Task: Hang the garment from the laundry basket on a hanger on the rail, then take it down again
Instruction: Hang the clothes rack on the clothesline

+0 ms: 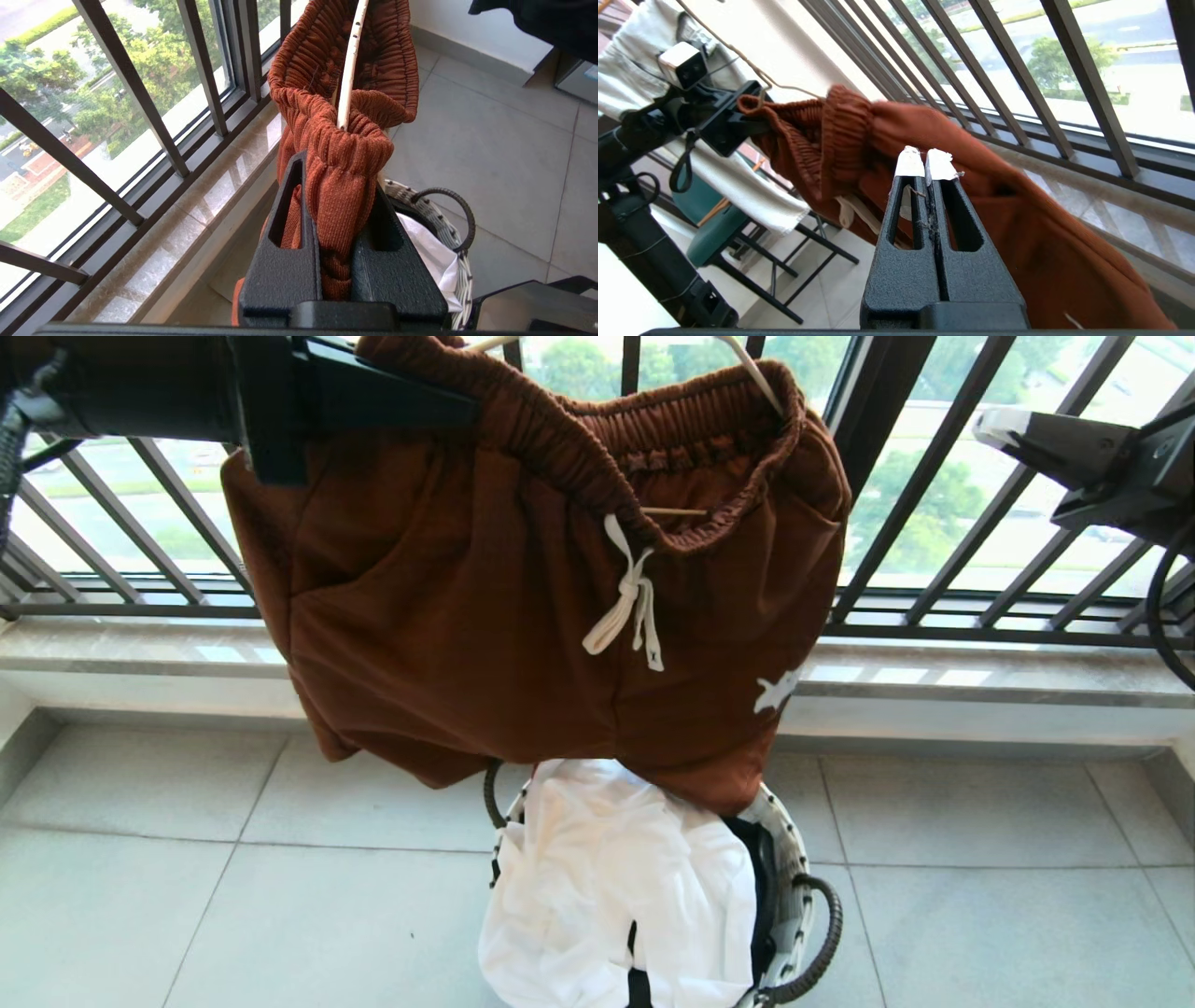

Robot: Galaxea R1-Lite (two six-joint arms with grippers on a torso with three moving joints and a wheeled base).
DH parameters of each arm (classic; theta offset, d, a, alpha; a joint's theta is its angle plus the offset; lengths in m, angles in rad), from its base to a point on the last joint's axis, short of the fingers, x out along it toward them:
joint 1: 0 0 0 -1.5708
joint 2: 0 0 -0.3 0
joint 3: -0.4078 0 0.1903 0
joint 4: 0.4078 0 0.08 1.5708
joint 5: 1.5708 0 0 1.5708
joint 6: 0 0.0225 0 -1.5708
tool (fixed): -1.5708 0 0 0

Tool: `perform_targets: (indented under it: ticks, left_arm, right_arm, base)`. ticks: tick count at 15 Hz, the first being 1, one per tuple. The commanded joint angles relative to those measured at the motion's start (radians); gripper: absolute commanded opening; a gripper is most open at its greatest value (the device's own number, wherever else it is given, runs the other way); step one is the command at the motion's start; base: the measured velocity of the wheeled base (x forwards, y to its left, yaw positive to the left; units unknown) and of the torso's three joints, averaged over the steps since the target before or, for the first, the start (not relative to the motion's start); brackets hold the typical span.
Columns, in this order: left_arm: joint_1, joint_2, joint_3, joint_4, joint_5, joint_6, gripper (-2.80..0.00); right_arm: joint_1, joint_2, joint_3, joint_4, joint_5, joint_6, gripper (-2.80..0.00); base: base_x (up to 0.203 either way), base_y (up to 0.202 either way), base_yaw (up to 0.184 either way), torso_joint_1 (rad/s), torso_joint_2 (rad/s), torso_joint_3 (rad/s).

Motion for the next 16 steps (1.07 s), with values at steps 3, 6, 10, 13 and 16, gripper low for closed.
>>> perform_targets:
  ticks: [3,6,10,13,16]
  left_arm:
    - [-0.001,-0.045,0.076,-0.026,-0.004,-0.071,-2.8]
    - [-0.001,-0.04,0.088,-0.029,-0.002,-0.099,-2.8]
    - [-0.001,-0.029,0.107,-0.028,-0.001,-0.1,-2.8]
    - [-0.005,-0.019,0.104,-0.029,-0.001,-0.1,-2.8]
    - [-0.005,-0.023,0.096,-0.024,0.002,-0.099,-2.8]
  right_arm:
    - [-0.073,-0.07,0.09,0.081,0.004,-0.036,-2.8]
    - [-0.06,-0.078,0.126,0.081,0.002,-0.05,-2.8]
    - [-0.023,-0.056,0.131,0.078,0.0,-0.052,-2.8]
    - [-0.018,-0.05,0.129,0.077,-0.001,-0.077,-2.8]
    - [-0.004,-0.049,0.131,0.077,-0.001,-0.08,-2.8]
  base:
    - [0.0,0.0,0.0,0.0,0.0,0.0]
    - [0.0,0.0,0.0,0.0,0.0,0.0]
    - [0.0,0.0,0.0,0.0,0.0,0.0]
    - [0.0,0.0,0.0,0.0,0.0,0.0]
    - [0.0,0.0,0.0,0.0,0.0,0.0]
